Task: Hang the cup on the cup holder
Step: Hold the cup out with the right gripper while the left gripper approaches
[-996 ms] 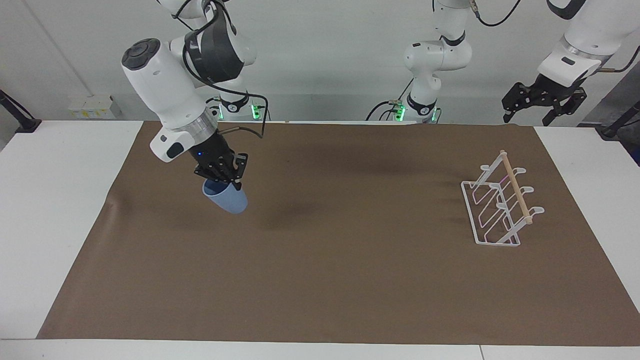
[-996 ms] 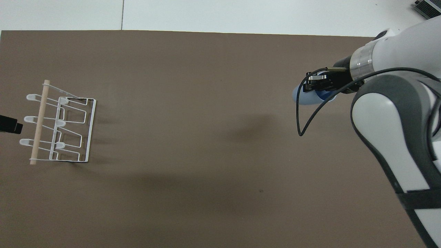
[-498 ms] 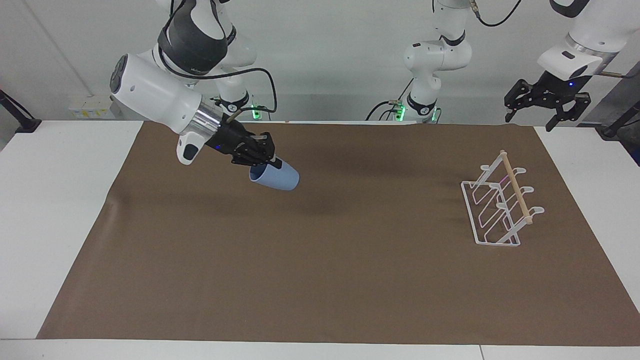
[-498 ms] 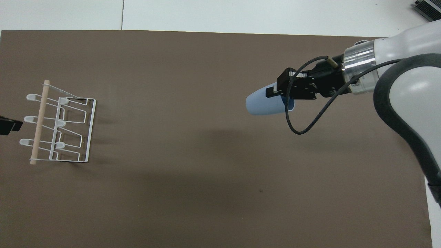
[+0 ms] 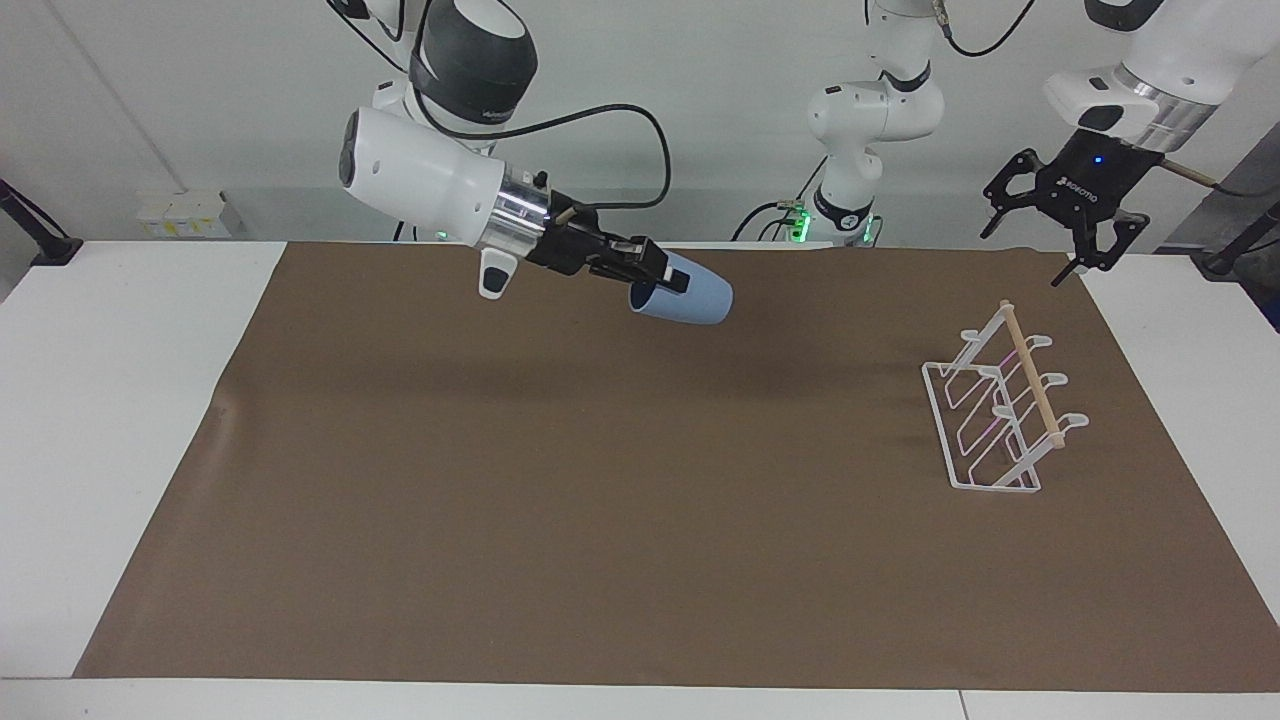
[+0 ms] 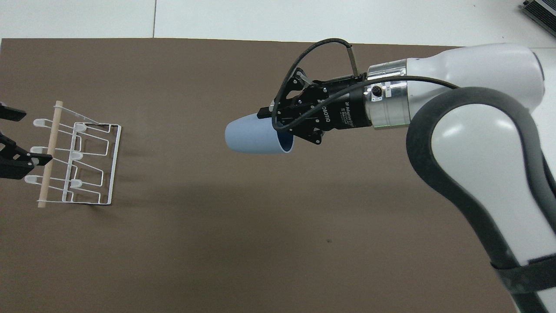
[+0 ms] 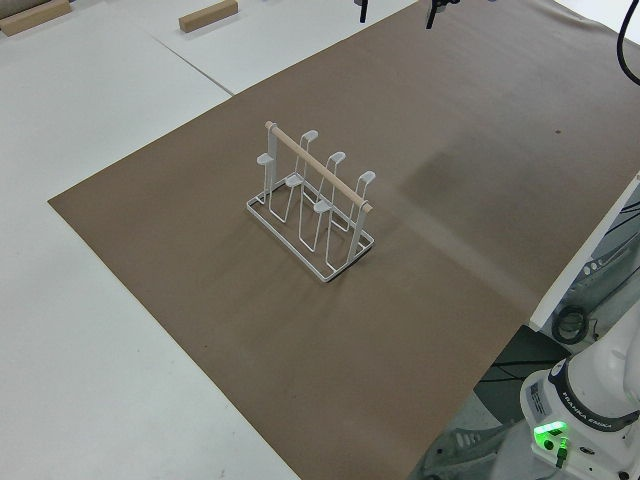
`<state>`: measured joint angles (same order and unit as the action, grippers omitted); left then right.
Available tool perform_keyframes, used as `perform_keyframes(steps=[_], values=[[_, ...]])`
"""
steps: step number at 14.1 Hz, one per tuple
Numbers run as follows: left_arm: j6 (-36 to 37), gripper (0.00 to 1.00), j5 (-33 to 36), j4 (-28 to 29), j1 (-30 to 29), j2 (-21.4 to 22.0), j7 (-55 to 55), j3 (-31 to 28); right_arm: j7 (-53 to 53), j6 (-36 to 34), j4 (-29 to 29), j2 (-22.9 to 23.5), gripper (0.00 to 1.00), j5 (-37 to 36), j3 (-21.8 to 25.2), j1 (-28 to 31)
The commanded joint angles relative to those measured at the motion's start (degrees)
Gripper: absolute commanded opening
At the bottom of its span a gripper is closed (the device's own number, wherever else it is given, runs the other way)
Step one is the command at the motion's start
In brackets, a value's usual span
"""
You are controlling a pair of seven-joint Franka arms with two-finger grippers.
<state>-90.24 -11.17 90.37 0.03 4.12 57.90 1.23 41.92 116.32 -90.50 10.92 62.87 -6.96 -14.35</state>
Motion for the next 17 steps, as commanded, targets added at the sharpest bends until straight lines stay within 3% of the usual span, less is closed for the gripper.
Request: perform_keyframes(steps=[1, 5, 11, 14, 17], values=[[1.46, 1.0, -3.58, 1.47, 1.64, 1.15, 4.5, -0.35, 12.26, 6.69, 0.42, 0.33, 0.0, 2.96, 0.02, -3.39], [1.12, 1.0, -6.06, 2.0, 3.82, 1.5, 12.11, 0.26, 25.19, 17.51, 0.42, 0.68, 0.0, 2.88, 0.02, -9.11], [-1.94, 1.0, -5.88, 1.3, 10.69, 1.07, 19.52, 0.27, 39.62, 20.07, 0.85, 1.21, 0.0, 2.17, -0.07, -9.47], [-7.12, 1.0, -6.84, 1.3, 11.74, 0.36, 20.76, 1.14, 48.58, 28.42, 0.85, 2.09, 0.0, 2.0, 0.02, -11.83], [-10.21, 1.0, -8.61, 0.95, 13.15, -0.25, 20.23, 1.49, 49.04, 28.7, 0.94, 2.44, 0.0, 1.82, 0.02, -11.93]])
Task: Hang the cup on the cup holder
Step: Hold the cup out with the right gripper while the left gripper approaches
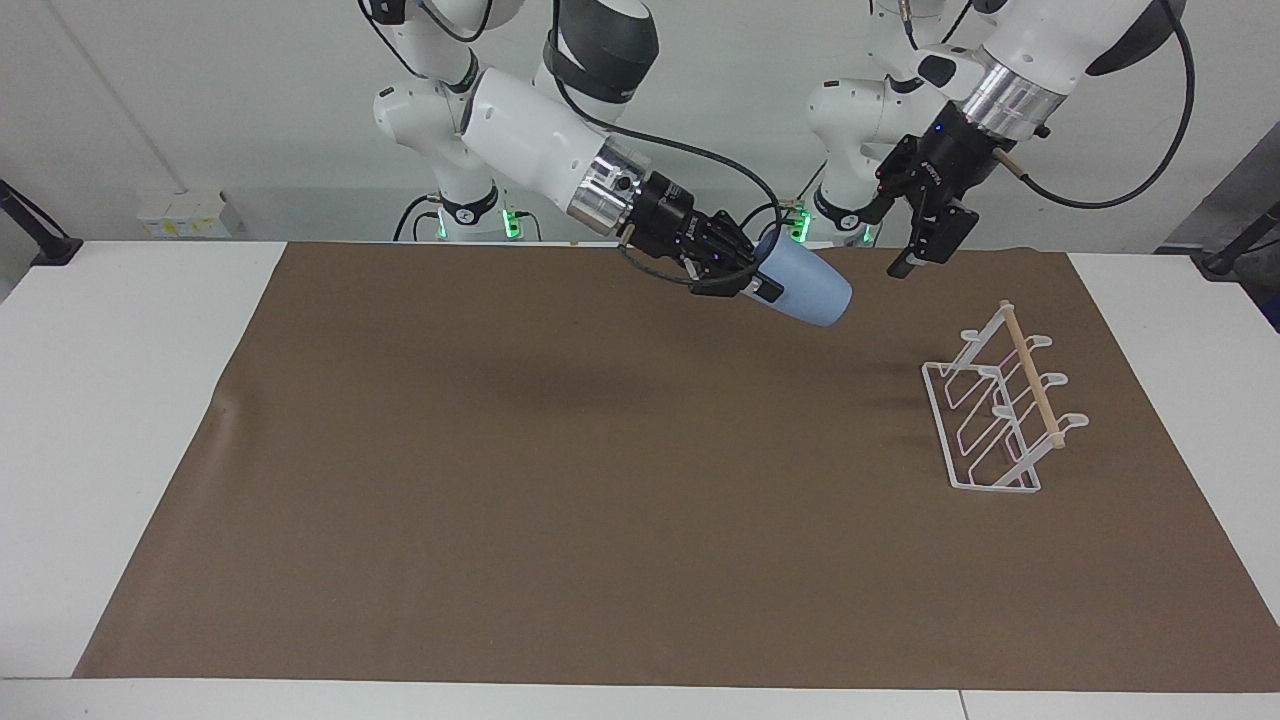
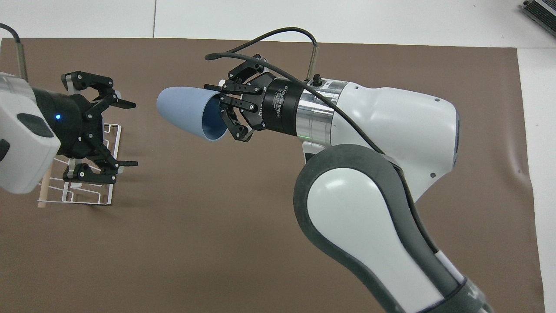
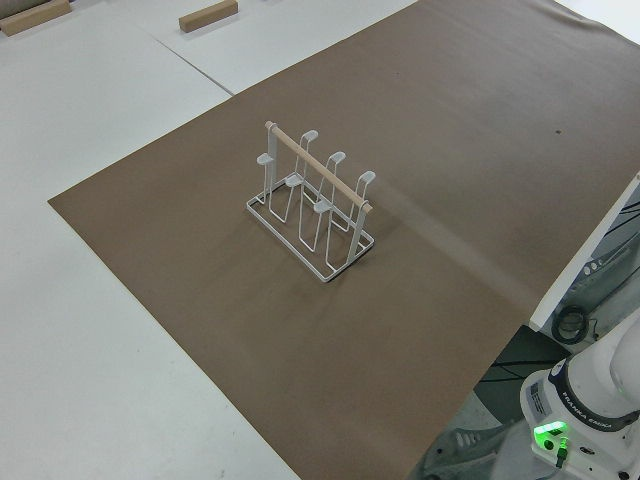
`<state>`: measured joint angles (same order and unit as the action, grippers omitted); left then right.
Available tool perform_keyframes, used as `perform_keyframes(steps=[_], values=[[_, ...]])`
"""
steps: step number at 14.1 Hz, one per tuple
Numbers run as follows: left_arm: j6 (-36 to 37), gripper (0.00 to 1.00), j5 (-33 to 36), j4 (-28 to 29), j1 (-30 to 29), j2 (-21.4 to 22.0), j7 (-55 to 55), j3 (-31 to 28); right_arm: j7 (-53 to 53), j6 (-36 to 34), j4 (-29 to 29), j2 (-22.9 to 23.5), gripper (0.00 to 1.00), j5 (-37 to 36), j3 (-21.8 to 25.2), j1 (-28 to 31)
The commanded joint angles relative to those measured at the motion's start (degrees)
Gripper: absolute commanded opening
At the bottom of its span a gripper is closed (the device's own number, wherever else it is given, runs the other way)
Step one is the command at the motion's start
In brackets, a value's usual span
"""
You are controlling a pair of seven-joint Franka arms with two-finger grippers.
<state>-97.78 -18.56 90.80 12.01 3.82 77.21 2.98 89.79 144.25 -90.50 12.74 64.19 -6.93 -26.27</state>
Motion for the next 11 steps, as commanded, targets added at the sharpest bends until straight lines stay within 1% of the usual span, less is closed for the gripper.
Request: perform_keyframes(steps=[1, 5, 8, 10, 11], values=[[-3.2, 1.0, -1.31, 0.52, 1.26, -0.04, 0.84, -0.17, 1.01, 0.77, 0.94, 0.62, 0.0, 0.49, -0.1, -0.01], [-4.7, 1.0, -1.31, 0.44, 1.26, -1.0, 0.57, 0.36, 0.65, 0.68, 0.94, 0.62, 0.0, 0.41, -0.11, -0.01], [-4.61, 1.0, -2.1, -2.8, 1.44, -5.57, 0.4, 1.32, 0.65, 0.68, 0.94, 0.62, 0.0, 0.41, -0.02, -0.1], [-4.44, 1.0, -1.49, -5.01, 1.52, -7.07, -0.74, 1.94, 0.65, 0.68, 0.94, 0.61, 0.0, 0.23, -0.02, -0.01], [-4.44, 1.0, -1.48, -5.19, 1.52, -7.25, -0.75, 1.94, 0.65, 0.68, 0.94, 0.62, 0.0, 0.23, -0.02, -0.01]])
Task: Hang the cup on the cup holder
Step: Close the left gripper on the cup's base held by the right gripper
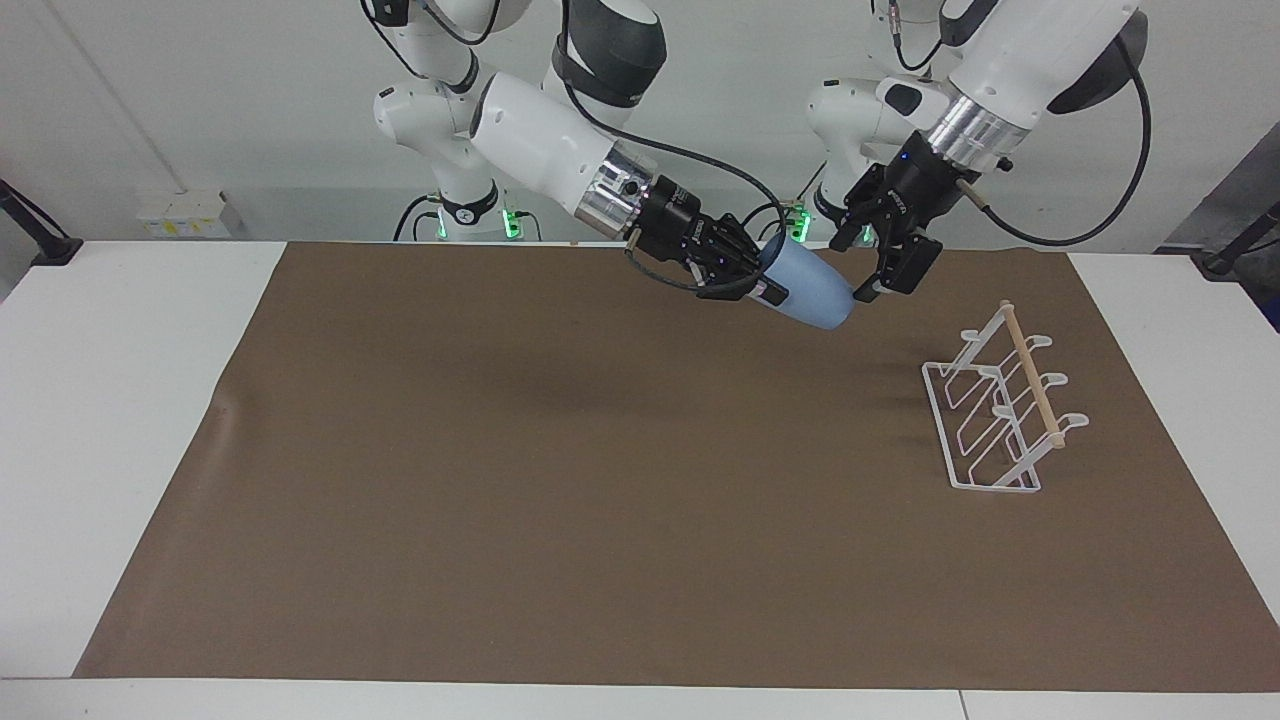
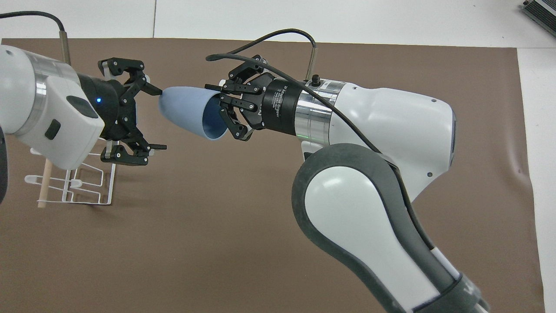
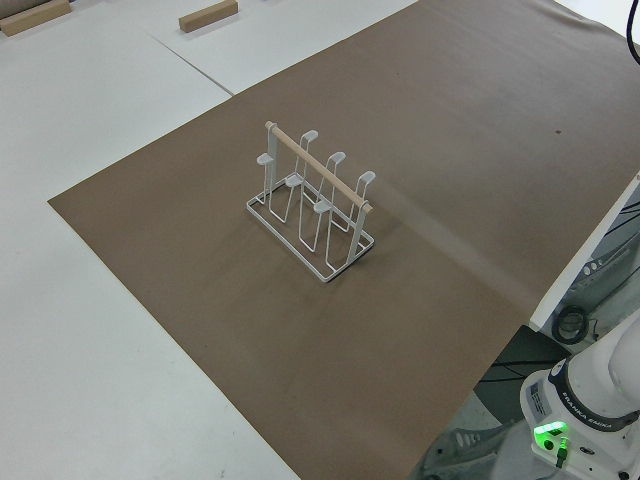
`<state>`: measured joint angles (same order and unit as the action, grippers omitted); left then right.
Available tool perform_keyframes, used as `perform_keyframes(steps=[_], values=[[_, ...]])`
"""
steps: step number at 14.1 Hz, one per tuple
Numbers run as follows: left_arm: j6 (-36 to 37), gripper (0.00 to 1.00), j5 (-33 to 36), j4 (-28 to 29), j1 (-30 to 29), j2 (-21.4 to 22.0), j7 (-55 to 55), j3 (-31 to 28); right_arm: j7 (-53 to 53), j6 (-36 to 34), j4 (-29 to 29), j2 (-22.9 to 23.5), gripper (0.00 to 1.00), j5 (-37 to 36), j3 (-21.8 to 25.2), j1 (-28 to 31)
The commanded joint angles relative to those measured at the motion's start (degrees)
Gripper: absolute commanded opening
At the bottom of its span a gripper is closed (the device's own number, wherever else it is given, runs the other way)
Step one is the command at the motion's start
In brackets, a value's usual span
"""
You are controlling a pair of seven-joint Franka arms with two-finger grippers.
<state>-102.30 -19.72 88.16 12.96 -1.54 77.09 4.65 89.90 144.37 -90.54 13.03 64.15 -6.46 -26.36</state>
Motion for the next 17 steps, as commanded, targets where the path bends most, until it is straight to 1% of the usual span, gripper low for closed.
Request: perform_keyframes(steps=[1, 5, 13, 14, 15, 17], values=[[-0.18, 1.0, -0.67, -2.55, 0.4, -1.98, -0.63, 0.27, 0.54, 0.47, 0.98, 0.33, 0.0, 0.28, -0.48, 0.08], [-0.62, 1.0, -0.41, -3.34, 0.57, -2.15, -0.63, 0.45, 0.45, 0.47, 1.07, 0.33, 0.0, 0.28, -0.48, 0.08], [-4.66, 1.0, -0.15, -2.9, 1.54, -3.12, -0.45, 1.06, -0.69, 0.65, 1.07, 0.33, 0.0, 0.37, -0.48, 0.34], [-4.84, 0.96, -0.06, -2.82, 1.71, -3.29, -0.45, 1.15, -0.78, 0.56, 1.07, 0.33, 0.0, 0.37, -0.48, 0.52], [-5.01, 0.84, 0.03, -2.81, 2.5, -3.29, -0.45, 1.06, -0.7, 0.56, 1.07, 0.33, 0.0, 0.37, -0.48, 0.61], [-5.01, 0.46, 1.52, -2.81, 2.86, -3.29, -0.19, 1.15, -0.69, 0.56, 1.16, 0.41, 0.0, 0.54, -0.48, 0.78]])
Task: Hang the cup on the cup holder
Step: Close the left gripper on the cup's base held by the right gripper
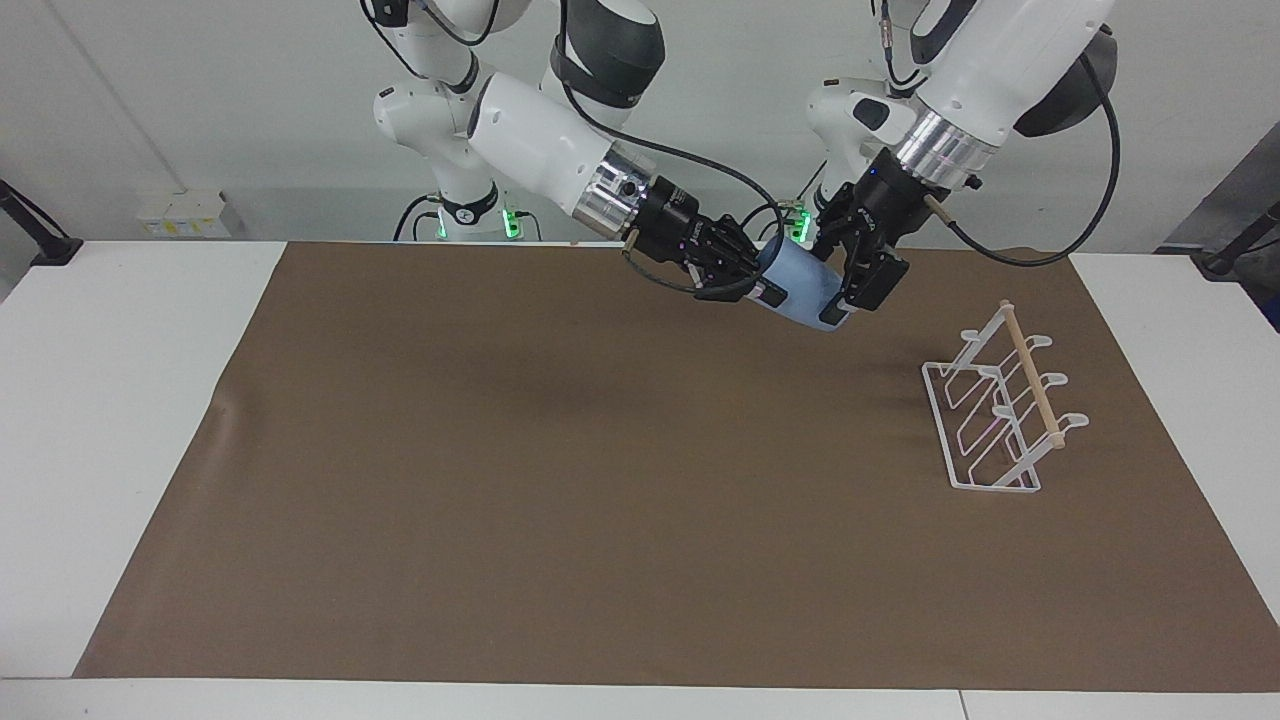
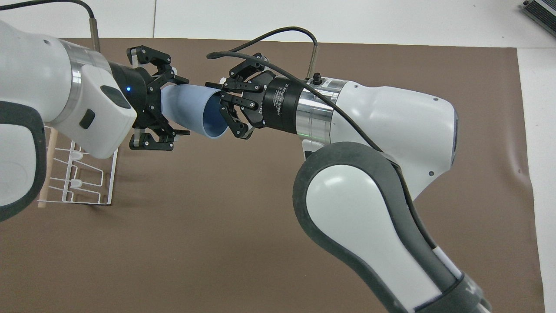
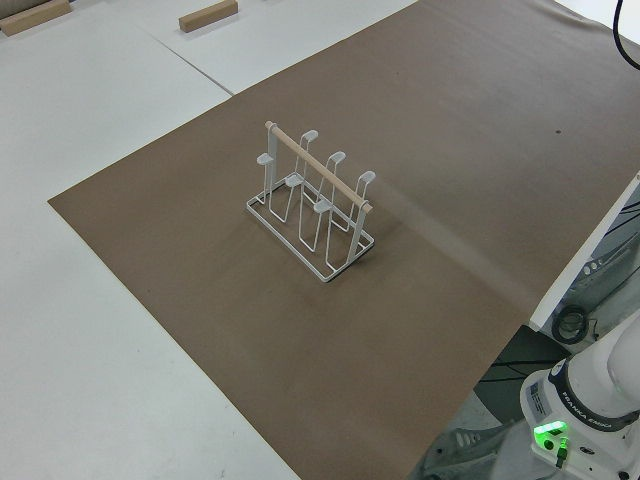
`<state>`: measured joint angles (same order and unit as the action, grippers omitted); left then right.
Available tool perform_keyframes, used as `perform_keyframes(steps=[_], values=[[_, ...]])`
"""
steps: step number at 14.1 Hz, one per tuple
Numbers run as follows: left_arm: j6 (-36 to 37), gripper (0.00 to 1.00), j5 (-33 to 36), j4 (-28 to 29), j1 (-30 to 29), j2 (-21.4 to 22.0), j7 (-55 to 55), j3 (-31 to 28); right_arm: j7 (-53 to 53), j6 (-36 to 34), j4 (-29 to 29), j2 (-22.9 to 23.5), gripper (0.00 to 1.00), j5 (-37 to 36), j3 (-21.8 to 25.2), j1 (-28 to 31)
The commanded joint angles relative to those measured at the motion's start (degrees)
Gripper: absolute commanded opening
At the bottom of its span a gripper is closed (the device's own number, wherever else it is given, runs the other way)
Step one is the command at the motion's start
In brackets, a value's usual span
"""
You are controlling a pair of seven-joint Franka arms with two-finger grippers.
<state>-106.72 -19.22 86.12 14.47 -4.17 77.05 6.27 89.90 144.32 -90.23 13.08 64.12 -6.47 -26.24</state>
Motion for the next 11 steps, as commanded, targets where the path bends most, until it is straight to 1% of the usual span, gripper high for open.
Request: perform_keyframes(steps=[1, 2, 9, 10, 11], values=[[-0.59, 0.25, 1.2, -0.78, 1.78, -0.66, -0.24, -0.47, -0.77, 0.62, 0.84, 0.28, 0.0, 0.48, -0.48, 0.57], [-0.59, 0.0, 1.03, -0.78, 2.22, -0.66, -0.58, -0.55, -0.78, 0.62, 0.84, 0.28, 0.0, 0.48, -0.48, 0.57], [0.46, 0.0, 1.38, -0.69, 1.79, -0.66, -0.68, -0.55, -2.18, 0.62, 0.84, 0.37, 0.0, 0.65, -0.48, 1.01], [0.46, 0.0, 1.38, -0.69, 1.61, -0.58, -0.68, -0.55, -2.27, 0.62, 0.84, 0.37, 0.09, 0.57, -0.48, 0.93], [0.55, 0.0, 1.38, -0.69, 1.44, -0.66, -0.68, -0.64, -2.27, 0.62, 0.84, 0.28, 0.13, 0.48, -0.48, 0.92]])
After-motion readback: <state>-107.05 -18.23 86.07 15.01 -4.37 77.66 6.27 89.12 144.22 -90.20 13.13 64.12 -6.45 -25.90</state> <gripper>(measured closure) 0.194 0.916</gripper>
